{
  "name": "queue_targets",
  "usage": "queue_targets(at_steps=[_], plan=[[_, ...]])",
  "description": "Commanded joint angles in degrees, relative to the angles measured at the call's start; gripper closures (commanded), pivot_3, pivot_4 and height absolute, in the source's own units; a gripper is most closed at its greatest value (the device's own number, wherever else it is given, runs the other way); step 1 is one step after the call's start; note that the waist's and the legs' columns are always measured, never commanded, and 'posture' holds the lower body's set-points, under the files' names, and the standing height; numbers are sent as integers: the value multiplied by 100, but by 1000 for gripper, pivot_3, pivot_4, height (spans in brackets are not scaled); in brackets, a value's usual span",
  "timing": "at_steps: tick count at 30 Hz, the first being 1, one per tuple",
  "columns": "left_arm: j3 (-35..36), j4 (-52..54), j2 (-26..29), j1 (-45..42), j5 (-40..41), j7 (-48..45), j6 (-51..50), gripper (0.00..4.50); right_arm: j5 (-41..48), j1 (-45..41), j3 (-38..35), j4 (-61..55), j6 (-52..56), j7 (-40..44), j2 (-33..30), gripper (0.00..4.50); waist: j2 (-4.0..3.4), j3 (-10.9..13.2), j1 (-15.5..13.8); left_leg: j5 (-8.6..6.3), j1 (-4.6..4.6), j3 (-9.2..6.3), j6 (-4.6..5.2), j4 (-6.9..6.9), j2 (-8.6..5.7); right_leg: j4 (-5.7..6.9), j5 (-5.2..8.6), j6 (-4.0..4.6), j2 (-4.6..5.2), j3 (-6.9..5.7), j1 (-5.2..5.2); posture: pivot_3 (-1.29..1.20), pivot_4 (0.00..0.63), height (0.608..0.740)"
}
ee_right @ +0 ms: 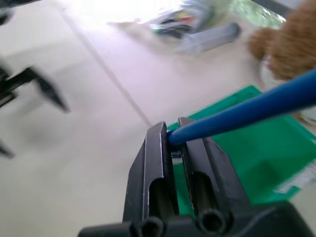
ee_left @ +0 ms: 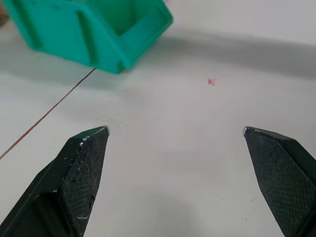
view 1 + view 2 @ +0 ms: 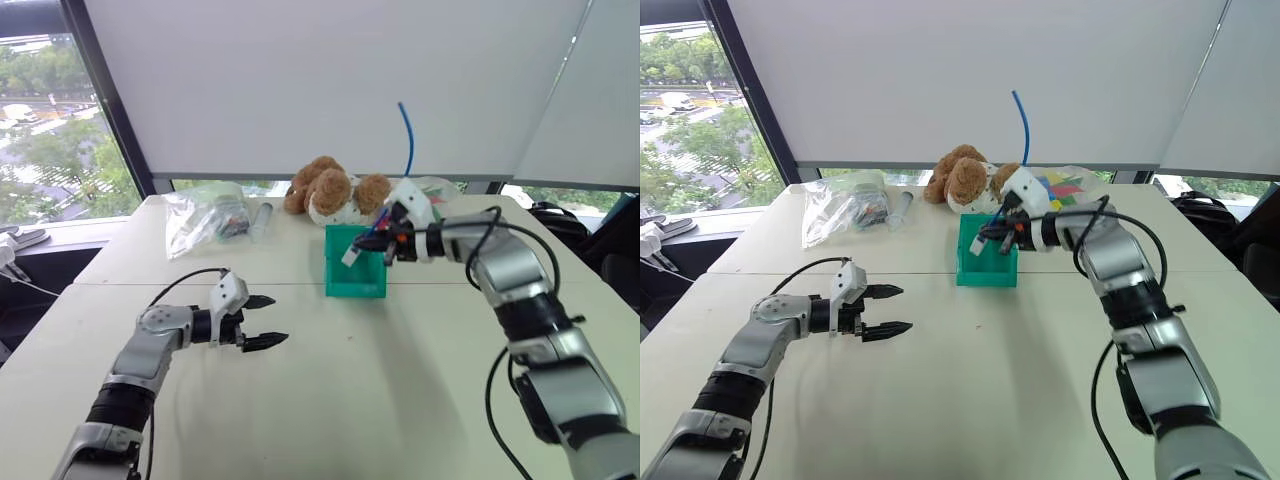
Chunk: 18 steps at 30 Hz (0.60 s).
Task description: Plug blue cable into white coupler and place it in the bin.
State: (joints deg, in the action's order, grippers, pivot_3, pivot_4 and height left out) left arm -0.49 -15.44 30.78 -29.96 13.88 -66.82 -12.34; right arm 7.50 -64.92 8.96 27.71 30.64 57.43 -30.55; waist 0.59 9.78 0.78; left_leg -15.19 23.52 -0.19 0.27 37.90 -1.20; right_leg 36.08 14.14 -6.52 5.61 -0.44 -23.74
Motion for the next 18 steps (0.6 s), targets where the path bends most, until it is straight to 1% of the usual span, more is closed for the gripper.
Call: queue_targets(at_steps=[1,2,5,7,8,9,10,15,16,18], plan=[[203,687,28,185,304,283,-365,33,-195,-713,-62,1666,-638,-66,312,4500,-1,2,25,1,0,4,-2,-4,-1,1,0,0,1,3,-3,0,150,740],[206,771,37,223,333,331,-436,33,-242,-837,-50,1993,-785,-40,371,4500,-3,3,32,1,0,4,-2,-5,-1,1,0,0,1,3,-4,0,150,740],[303,1073,51,383,454,568,-657,33,-544,-1244,-23,3411,-1256,-416,715,4500,-5,4,44,6,0,7,-11,-21,0,2,-1,1,1,6,-16,0,150,740],[384,1231,42,447,565,697,-802,33,-726,-1350,-4,3954,-1475,-598,847,4500,-5,4,44,12,0,11,-21,-36,-1,5,-1,1,1,11,-28,0,150,740],[414,1294,43,469,614,748,-862,0,-791,-1381,-15,4125,-1561,-661,888,3672,-5,4,37,17,0,13,-30,-48,-2,4,-1,2,2,12,-33,0,150,740],[448,1352,45,493,667,803,-920,0,-823,-1417,-64,4269,-1608,-753,926,3345,-5,4,32,20,0,13,-34,-55,-2,5,-1,2,2,13,-37,0,150,740],[466,1392,51,510,704,842,-962,0,-844,-1448,-111,4370,-1644,-811,950,2875,-5,4,30,21,1,12,-37,-62,-2,6,-1,2,2,13,-43,0,150,740],[524,1540,94,572,856,985,-1116,0,-658,-1694,-568,4547,-1610,-961,954,179,-11,8,50,26,8,14,-45,-71,-2,7,-2,2,0,13,-57,0,150,740],[532,1561,104,582,884,1003,-1146,0,-647,-1745,-648,4540,-1617,-1002,925,30,-11,8,58,26,8,14,-45,-71,-2,7,-2,2,-1,13,-57,0,150,740],[527,1566,119,565,934,1027,-1191,0,-500,-1908,-916,4414,-1557,-985,744,30,-13,9,58,28,8,14,-48,-72,-1,7,-2,2,-2,13,-57,0,150,740]])
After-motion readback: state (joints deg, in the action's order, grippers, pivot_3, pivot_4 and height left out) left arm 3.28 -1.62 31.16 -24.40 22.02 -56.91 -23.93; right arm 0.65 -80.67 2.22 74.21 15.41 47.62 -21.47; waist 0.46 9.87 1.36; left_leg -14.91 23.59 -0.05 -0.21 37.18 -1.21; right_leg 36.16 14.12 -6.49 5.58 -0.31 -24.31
